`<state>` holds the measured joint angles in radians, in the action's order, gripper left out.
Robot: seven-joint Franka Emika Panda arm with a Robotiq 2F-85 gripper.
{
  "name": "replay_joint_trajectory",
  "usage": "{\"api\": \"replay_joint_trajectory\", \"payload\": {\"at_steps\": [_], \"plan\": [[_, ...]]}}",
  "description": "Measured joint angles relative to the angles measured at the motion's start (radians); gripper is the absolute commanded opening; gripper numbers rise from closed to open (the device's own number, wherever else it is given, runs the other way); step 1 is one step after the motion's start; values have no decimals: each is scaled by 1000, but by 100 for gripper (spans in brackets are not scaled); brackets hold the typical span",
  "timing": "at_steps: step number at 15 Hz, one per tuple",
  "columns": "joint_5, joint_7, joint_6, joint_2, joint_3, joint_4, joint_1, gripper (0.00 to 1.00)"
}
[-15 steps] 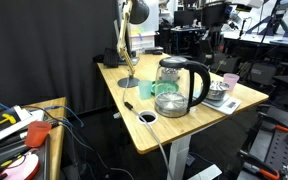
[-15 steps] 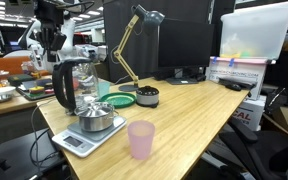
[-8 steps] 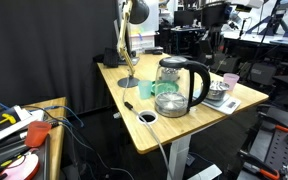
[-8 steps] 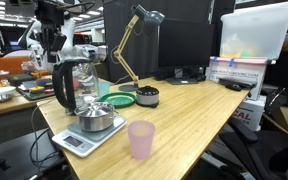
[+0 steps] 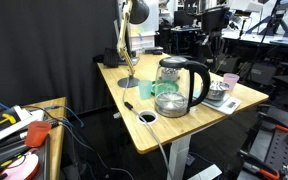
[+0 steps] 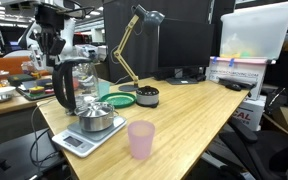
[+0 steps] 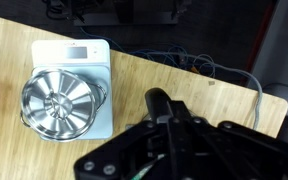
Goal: Press down on the black button on the handle of the kettle and open the lid
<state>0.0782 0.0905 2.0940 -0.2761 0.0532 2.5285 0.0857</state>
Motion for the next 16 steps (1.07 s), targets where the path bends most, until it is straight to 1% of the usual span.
{"api": "replay_joint_trajectory", "payload": {"at_steps": [8, 10, 13, 16], "plan": [[1, 15, -9, 24, -15, -18, -5, 0], [15, 15, -14, 34, -21, -24, -6, 0], [74, 0, -21, 69, -35, -29, -6, 0], [176, -56, -9, 155, -44, -27, -6, 0]]}}
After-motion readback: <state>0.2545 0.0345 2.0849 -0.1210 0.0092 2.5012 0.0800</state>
